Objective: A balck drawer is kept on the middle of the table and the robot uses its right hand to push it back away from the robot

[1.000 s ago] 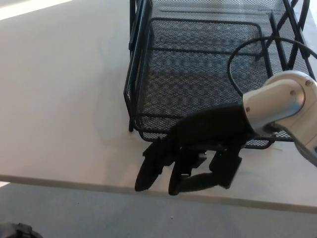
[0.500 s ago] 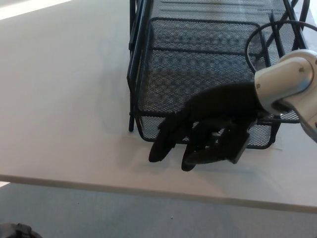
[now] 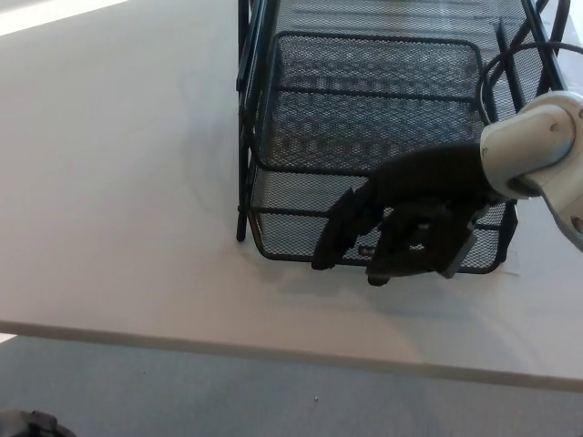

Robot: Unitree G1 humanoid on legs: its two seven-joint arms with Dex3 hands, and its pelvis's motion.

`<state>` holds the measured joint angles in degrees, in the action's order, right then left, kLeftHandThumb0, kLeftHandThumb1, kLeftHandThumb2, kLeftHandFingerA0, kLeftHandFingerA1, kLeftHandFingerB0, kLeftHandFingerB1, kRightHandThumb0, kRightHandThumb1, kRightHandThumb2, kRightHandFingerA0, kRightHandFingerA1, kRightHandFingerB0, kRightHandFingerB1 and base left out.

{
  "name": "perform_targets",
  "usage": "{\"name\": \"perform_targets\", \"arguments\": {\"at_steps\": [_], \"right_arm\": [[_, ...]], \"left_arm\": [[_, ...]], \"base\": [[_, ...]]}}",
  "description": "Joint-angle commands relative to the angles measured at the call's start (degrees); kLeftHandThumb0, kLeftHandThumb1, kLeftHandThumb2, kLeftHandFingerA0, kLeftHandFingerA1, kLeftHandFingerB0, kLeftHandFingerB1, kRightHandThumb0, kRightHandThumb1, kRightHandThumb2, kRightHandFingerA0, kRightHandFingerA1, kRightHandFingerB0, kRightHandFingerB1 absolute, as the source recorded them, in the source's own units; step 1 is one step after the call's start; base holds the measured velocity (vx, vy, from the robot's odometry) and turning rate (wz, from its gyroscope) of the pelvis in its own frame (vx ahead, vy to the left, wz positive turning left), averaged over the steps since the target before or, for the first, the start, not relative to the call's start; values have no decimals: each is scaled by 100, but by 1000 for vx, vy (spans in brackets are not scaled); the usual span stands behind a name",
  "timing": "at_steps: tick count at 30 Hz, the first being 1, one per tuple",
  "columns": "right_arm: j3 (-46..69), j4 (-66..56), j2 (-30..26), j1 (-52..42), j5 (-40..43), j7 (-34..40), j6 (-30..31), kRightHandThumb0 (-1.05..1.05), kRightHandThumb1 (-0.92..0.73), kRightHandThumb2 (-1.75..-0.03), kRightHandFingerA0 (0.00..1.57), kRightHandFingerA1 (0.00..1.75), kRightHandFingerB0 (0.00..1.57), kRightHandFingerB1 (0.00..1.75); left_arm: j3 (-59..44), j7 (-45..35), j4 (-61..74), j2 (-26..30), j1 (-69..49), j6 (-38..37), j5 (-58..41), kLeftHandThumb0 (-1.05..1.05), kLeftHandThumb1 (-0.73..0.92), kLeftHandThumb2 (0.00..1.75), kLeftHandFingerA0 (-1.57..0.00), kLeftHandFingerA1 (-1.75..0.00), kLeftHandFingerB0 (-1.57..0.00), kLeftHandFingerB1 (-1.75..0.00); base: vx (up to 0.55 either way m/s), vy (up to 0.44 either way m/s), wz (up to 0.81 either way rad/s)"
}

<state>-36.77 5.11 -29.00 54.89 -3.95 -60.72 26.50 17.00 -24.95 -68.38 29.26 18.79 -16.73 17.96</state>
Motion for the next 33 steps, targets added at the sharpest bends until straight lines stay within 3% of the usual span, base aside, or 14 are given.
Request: {"name": "perform_targets", "arguments": {"at_steps": [1,6,12,13,20,33], "right_arm": [[56,263,-3,180,-470,124,-369,-56,-64,-96,37,55,27,48],[226,-206,-121,-65,-422,-22,-417,-59,-65,-96,36,55,28,48],[147,-1899,-395,-598,-397,-299,-24,-55,-64,-98,38,56,26,48],[122,-2471,-496,-748,-338,-402,138,-51,-78,-63,45,41,36,35],[231,-3872,-828,-1322,-39,-571,616,-50,-78,-64,42,39,33,34],[1305,-4309,-1417,-3147,435,-268,122,-50,-79,-64,43,40,33,34]], "left_arm": [[-44,17,-52,53,-24,2,43,-56,71,62,-47,-38,-33,-33],[-15,47,-31,56,-23,-1,78,-55,74,62,-49,-38,-35,-33],[-28,40,-31,58,-32,10,62,-56,71,62,-47,-38,-33,-33],[-30,32,-22,60,-33,25,57,-56,71,62,-47,-38,-32,-33],[-15,22,-26,66,-16,44,70,-56,71,62,-45,-37,-31,-32],[-26,27,-33,98,-33,-13,66,-55,72,63,-48,-38,-34,-33]], "base": [[0,0,0],[0,0,0],[0,0,0],[0,0,0],[0,0,0],[0,0,0]]}}
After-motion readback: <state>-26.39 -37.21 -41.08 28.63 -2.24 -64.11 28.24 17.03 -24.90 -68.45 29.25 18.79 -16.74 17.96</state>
